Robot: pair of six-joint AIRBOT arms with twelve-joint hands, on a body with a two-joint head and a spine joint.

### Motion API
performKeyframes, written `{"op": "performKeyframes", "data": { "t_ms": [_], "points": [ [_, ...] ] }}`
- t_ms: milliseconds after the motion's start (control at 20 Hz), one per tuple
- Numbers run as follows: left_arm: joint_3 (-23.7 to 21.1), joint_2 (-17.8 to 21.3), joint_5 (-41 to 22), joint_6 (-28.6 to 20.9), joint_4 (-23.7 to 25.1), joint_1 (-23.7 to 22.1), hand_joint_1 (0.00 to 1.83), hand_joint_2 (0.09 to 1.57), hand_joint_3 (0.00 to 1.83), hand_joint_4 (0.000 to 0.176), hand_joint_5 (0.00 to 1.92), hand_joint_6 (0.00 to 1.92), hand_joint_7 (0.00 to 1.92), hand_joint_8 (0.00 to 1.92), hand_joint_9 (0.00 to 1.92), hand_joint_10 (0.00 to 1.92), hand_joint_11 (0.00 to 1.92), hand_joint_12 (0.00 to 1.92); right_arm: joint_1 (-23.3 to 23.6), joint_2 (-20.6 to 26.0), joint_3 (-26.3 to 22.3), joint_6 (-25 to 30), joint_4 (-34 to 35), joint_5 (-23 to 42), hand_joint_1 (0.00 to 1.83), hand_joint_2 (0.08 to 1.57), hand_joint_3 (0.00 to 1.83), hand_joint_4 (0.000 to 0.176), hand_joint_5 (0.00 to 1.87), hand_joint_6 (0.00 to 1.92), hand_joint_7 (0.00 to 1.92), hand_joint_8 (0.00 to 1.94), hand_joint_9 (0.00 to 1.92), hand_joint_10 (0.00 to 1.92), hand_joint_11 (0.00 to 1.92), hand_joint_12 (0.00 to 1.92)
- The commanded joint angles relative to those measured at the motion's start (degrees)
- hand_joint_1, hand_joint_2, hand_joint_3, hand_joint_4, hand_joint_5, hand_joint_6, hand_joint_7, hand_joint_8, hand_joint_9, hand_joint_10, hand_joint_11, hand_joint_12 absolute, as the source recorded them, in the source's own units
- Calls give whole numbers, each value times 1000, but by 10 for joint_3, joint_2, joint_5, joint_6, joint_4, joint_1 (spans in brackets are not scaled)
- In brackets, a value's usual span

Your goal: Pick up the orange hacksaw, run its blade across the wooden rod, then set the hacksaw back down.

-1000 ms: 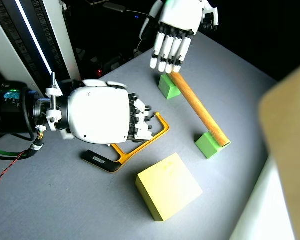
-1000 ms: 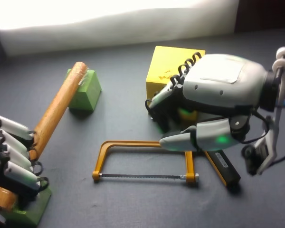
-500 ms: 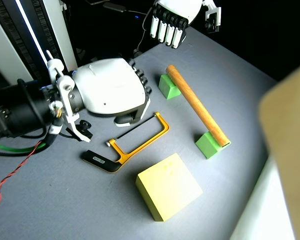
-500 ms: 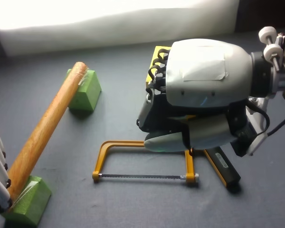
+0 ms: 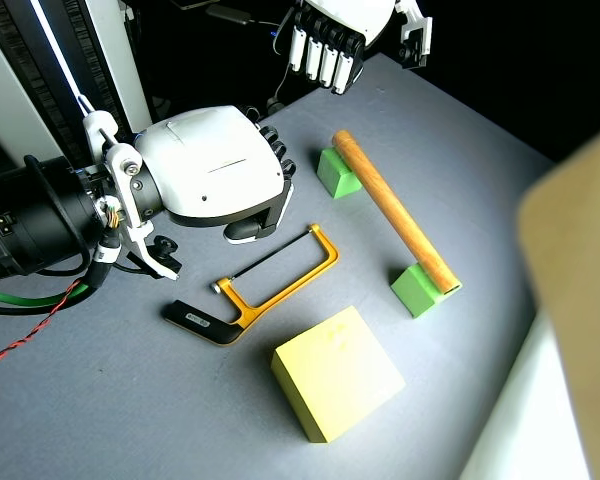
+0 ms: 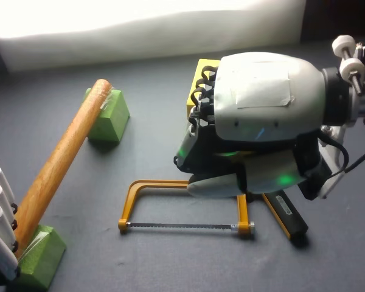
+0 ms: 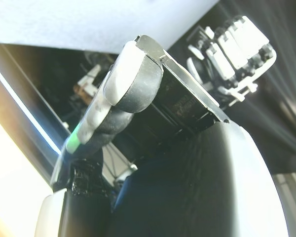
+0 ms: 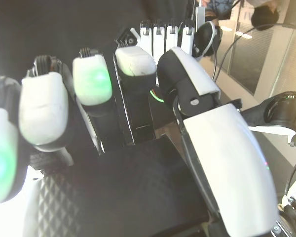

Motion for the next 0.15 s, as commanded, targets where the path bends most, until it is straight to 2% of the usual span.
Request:
{"op": "performKeyframes", "data": {
  "t_ms": [0,100],
  "points": [
    [-1,2,-45,-1,-38,-5,282,1439,0,0,1271,1921,1348,1921,1369,1921,1368,1921,8,3,-2,3,35,45,334,1495,0,0,1124,1921,1293,1941,1448,1921,1627,1921],
    [0,2,-46,-1,-38,-5,285,1438,0,0,1269,1921,1346,1921,1367,1921,1368,1921,11,3,-2,4,31,49,345,1492,0,0,1128,1921,1295,1941,1450,1921,1626,1921]
  ]
}}
